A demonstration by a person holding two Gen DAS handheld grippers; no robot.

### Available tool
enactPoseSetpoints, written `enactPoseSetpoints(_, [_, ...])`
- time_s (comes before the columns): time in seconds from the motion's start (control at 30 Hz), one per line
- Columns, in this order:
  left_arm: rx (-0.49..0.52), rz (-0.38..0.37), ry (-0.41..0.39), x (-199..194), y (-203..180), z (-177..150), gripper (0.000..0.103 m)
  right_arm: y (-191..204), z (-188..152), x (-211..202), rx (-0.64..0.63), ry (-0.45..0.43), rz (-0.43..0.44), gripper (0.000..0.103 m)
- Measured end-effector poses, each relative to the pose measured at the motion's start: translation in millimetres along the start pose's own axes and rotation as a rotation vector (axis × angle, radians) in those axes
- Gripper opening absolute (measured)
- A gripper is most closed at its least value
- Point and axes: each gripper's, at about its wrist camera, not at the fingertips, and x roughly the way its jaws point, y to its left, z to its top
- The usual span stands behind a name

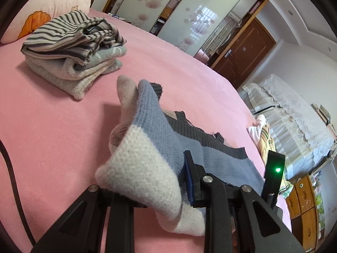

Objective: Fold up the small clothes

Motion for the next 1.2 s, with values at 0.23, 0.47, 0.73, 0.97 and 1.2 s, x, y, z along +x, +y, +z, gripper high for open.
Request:
enactPoseSetpoints(0.23, [0.052, -0.041, -0.009, -7, -26, 4, 0.023, 2, -3, 3, -0.025, -0.009, -0.007, 0.002])
enactPoseSetpoints(0.47, [0.127, -0.081, -0.013, -10, -69, 4, 0.023, -9, -6, 3, 0.045, -0.022, 0.052, 0.002])
enactPoseSetpoints(0.73, [0.243, -0.109, 0.002, -2, -125, -1, 0.023, -42, -11, -26, 0.197, -0.039, 0.199, 0.001])
enactPoseSetpoints(0.97, [0.325, -0.134, 0.046, 13, -176, -16, 0.023, -64, -33, -49, 0.257, -0.054, 0.250, 0.000])
enactPoseSetpoints(1.2, [0.407, -0.170, 0.148, 49, -239, -50, 0.023, -137, -53, -88, 0.369, -0.107, 0.153, 0.000])
